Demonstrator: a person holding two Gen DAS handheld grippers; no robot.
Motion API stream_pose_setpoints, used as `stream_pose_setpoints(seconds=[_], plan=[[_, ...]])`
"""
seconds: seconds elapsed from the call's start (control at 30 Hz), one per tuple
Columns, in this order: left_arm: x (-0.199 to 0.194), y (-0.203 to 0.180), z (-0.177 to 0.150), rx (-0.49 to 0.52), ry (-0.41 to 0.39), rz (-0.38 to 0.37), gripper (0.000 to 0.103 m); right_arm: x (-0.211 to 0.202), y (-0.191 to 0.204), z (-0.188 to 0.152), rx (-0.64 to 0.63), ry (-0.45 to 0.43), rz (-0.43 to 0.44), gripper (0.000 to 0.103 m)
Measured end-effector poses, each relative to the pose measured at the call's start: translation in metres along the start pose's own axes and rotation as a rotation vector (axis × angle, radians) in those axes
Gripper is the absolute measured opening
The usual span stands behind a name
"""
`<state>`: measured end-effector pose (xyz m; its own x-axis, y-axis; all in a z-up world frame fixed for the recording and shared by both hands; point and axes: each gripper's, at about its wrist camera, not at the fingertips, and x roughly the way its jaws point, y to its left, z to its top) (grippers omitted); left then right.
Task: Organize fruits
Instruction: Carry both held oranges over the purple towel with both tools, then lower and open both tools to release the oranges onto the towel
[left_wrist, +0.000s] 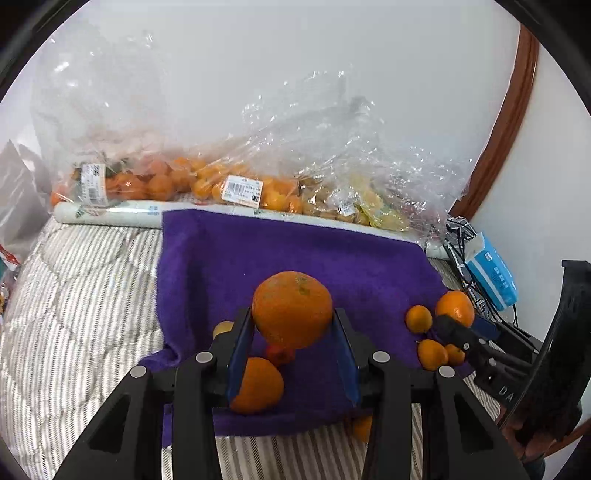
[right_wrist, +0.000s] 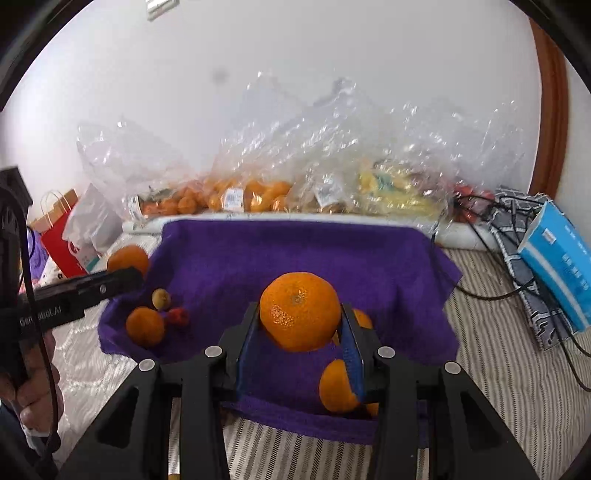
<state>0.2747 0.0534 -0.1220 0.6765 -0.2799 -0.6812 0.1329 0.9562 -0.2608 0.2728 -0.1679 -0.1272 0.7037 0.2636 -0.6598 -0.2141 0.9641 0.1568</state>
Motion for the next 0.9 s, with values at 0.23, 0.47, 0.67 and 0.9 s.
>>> stream_pose_setpoints(seconds=[0.23, 0.47, 0.67, 0.9], plan=[[0.022, -0.001, -0.01, 0.006, 0.054, -0.013, 0.04, 0.019, -0.003, -0.006, 0.0, 0.033, -0.008, 0.041], [0.027, -0.006, -0.013, 0.03, 0.048, 0.005, 0.04, 0.031, -0.004, -0.01, -0.017, 0.057, -0.037, 0.041], [0.03, -0.005, -0.013, 0.034, 0.05, 0.007, 0.04, 0.036, -0.003, -0.013, -0.031, 0.061, -0.052, 0.041], [0.028, -0.005, -0.013, 0.029, 0.045, -0.019, 0.04, 0.036, -0.003, -0.013, -0.034, 0.059, -0.05, 0.041]])
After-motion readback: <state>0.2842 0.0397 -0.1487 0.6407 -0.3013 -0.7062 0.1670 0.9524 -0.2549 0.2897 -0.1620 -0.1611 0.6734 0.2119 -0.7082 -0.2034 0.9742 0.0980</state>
